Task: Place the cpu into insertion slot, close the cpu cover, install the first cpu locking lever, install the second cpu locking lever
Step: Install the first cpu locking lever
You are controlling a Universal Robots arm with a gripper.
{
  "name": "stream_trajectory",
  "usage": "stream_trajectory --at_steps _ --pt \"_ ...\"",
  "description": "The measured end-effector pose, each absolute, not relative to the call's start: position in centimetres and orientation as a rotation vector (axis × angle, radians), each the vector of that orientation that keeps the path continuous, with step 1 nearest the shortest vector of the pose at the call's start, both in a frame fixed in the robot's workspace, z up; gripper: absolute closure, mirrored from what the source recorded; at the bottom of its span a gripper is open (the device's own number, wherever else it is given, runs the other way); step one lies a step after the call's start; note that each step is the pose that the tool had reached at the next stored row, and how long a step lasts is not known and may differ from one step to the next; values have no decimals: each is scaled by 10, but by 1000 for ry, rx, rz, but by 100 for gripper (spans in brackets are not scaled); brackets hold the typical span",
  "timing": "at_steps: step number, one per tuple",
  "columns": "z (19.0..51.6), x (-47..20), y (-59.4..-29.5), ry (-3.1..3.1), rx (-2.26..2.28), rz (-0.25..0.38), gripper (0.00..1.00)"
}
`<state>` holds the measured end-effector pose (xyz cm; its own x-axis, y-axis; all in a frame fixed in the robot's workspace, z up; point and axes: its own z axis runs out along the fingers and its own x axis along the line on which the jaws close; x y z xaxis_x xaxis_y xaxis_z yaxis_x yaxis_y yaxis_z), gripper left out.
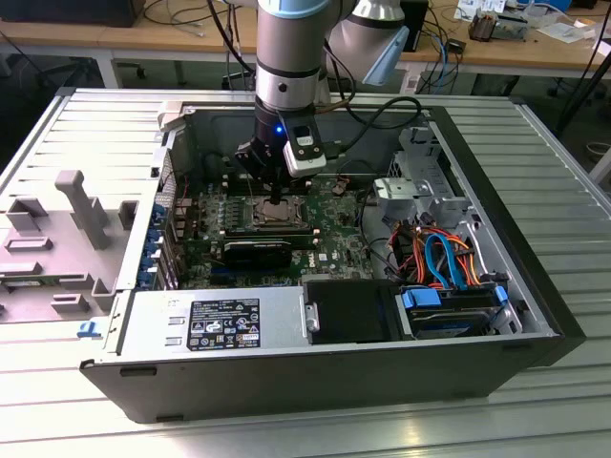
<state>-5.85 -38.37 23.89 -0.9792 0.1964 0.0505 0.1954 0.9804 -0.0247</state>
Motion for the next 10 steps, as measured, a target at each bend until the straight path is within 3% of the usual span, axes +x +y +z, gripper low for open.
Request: stream_trajectory --at_steps 10 --pt "239 -59 -384 -3077 -269 31 89"
